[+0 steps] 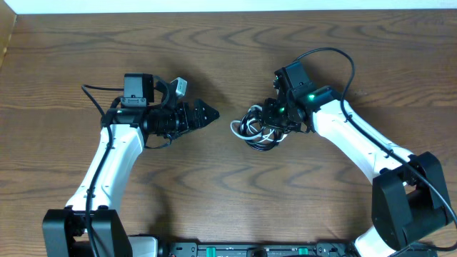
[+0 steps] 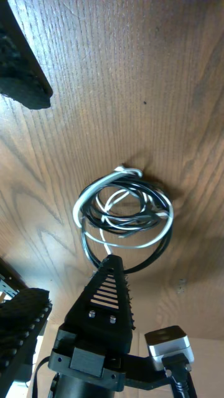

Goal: Untangle cables

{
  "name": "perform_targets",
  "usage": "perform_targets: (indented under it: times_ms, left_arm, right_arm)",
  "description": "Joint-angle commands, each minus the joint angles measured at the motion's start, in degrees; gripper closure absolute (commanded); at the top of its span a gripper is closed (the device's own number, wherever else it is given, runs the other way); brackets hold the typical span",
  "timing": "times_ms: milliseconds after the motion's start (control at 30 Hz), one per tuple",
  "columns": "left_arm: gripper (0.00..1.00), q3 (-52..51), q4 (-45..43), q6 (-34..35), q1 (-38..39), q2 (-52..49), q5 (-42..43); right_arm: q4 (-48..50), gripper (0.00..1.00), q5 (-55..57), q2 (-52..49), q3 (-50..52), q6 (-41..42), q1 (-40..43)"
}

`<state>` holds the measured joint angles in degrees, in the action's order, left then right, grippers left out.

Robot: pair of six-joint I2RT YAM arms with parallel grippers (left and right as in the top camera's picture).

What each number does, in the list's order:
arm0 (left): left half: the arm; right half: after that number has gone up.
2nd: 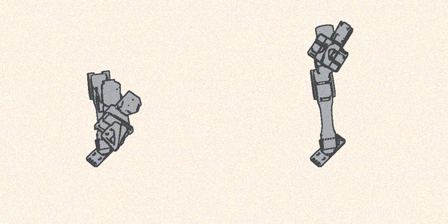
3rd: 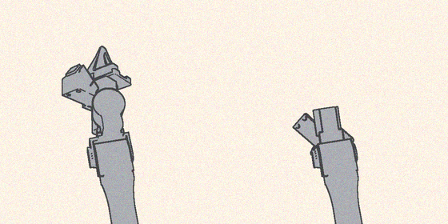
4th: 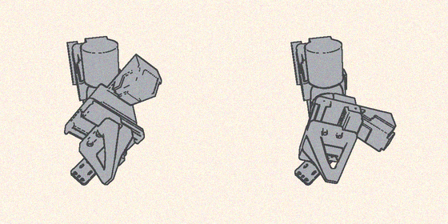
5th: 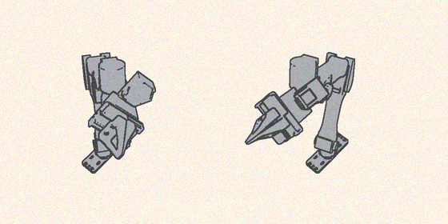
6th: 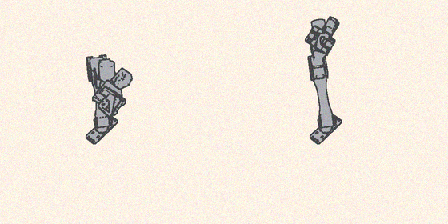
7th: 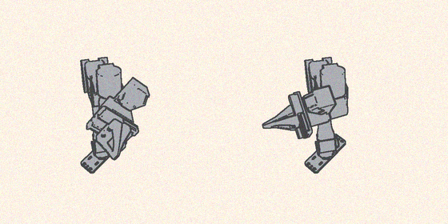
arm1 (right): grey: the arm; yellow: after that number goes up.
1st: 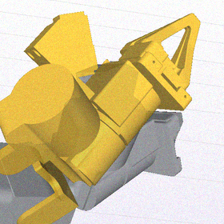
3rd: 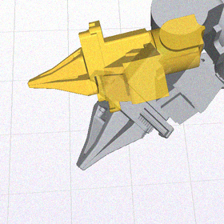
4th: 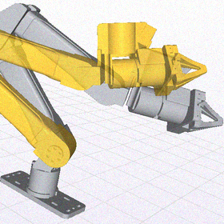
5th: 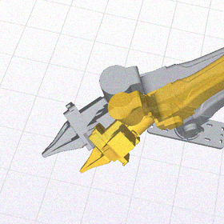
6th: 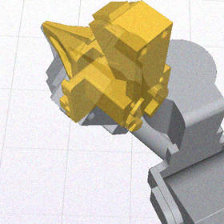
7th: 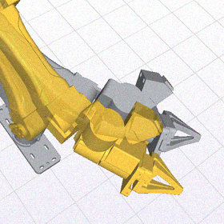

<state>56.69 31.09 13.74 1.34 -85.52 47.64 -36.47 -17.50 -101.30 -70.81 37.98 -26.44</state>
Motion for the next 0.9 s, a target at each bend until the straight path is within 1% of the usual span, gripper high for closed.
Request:
perform_targets:
  times_ms: [0,167,300,367,467,567,667,800,867]
  left_arm:
    - [0.02,0.87,0.15,0.13,0.09,-0.33,-0.79]
    - [0.02,0.87,0.15,0.15,0.09,-0.33,-0.76]
    - [0.02,0.87,0.2,0.83,0.13,-0.33,-0.24]
    - [0.02,0.87,0.22,3.63,0.15,-0.33,-0.11]
    - [0.02,0.87,0.55,9.88,0.13,-0.33,-0.13]
    - [0.02,0.87,0.81,14.64,0.13,-0.33,-0.24]
    - [0.02,0.87,0.59,15.5,0.13,-0.33,-0.85]
    - [0.02,0.85,0.61,15.52,0.13,-0.33,-0.87]
    - [0.03,0.85,0.61,15.52,0.13,-0.33,-0.85]
  right_arm:
    - [0.79,0.96,0.26,-0.09,-0.59,0.44,-0.46]
    - [3.3,0.97,-4.02,0.2,-0.85,0.94,0.33]
    - [5.53,0.99,-11.96,0.74,-1.2,-0.7,1.95]
    - [7.17,0.99,-16.55,0.92,-1.2,-0.98,2.47]
    - [10.58,0.99,-25.0,0.92,-1.2,-0.98,3.08]
    - [13.31,0.99,-30.71,0.92,-1.2,-0.94,3.32]
    - [18.03,0.99,-37.27,0.92,-1.2,-0.24,3.56]
    - [28.85,0.99,-49.57,0.92,-1.2,2.1,5.03]
    - [31.71,0.99,-52.02,0.92,-1.2,3.39,5.44]
